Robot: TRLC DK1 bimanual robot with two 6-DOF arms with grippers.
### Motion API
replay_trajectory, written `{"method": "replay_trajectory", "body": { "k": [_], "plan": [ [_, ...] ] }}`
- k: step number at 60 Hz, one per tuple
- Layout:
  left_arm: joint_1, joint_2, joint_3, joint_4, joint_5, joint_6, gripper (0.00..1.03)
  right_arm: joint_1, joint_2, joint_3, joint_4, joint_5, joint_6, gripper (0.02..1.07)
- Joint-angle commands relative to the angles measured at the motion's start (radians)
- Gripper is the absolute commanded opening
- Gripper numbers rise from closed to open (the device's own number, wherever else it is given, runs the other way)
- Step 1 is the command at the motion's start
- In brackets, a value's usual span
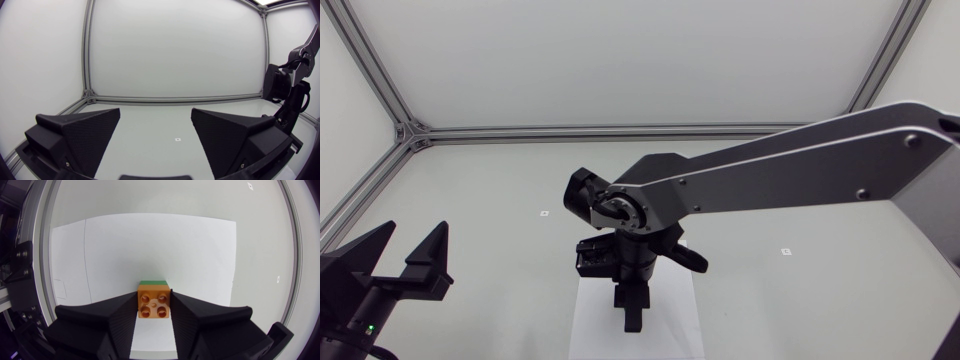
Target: Pick up the orange 2x2 brick with the right arm and stack it on top of the green 2x2 brick in the center
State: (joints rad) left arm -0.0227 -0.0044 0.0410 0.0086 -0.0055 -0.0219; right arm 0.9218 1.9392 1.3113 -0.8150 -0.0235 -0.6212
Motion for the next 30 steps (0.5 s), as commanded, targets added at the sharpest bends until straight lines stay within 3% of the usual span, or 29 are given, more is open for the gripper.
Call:
{"method": "replay_trajectory", "body": {
  "k": [1,22,30],
  "plan": [
    [0.003,-0.008,-0.041,-0.015,0.004,0.013,0.99,-0.003,0.026,-0.030,-0.032,0.017,0.012,0.46],
    [0.003,-0.008,-0.041,-0.015,0.004,0.013,0.99,-0.001,0.018,-0.027,-0.042,0.030,0.020,0.72],
    [0.003,-0.008,-0.041,-0.015,0.004,0.013,0.99,-0.003,0.020,-0.020,-0.042,0.031,0.028,0.77]
  ]
}}
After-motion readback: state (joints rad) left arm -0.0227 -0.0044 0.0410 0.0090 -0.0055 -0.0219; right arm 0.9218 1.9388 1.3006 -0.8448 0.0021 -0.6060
